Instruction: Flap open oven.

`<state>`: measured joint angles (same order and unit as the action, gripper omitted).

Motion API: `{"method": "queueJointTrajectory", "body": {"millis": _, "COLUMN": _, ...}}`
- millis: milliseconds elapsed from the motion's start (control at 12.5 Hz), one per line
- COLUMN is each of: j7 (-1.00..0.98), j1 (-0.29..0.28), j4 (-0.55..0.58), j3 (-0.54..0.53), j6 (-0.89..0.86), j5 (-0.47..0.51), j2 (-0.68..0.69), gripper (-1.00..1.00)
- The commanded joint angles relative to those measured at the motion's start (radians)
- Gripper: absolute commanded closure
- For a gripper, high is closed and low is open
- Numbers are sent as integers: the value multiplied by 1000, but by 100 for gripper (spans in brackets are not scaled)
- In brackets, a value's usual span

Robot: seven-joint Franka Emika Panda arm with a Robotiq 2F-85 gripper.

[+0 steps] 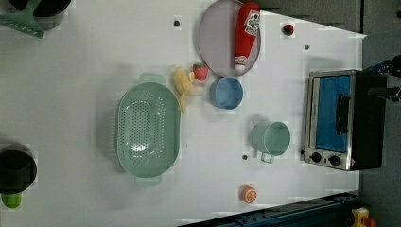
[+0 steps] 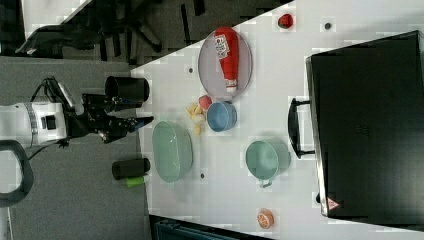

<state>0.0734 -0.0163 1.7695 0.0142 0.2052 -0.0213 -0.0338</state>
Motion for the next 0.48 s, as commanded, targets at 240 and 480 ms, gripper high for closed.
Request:
{"method": "queueJointTrajectory", "body": {"millis": 240, "j7": 114, "j1": 26, "j4": 307, "j3": 57, "j6": -180, "j5": -6, "j2": -436, "gripper": -99}}
{"method": "queueJointTrajectory", "body": {"millis": 480, "j7": 114, "j1": 26, "j4": 307, "j3": 57, "j6": -180, "j5": -6, "j2": -436, "gripper": -90}}
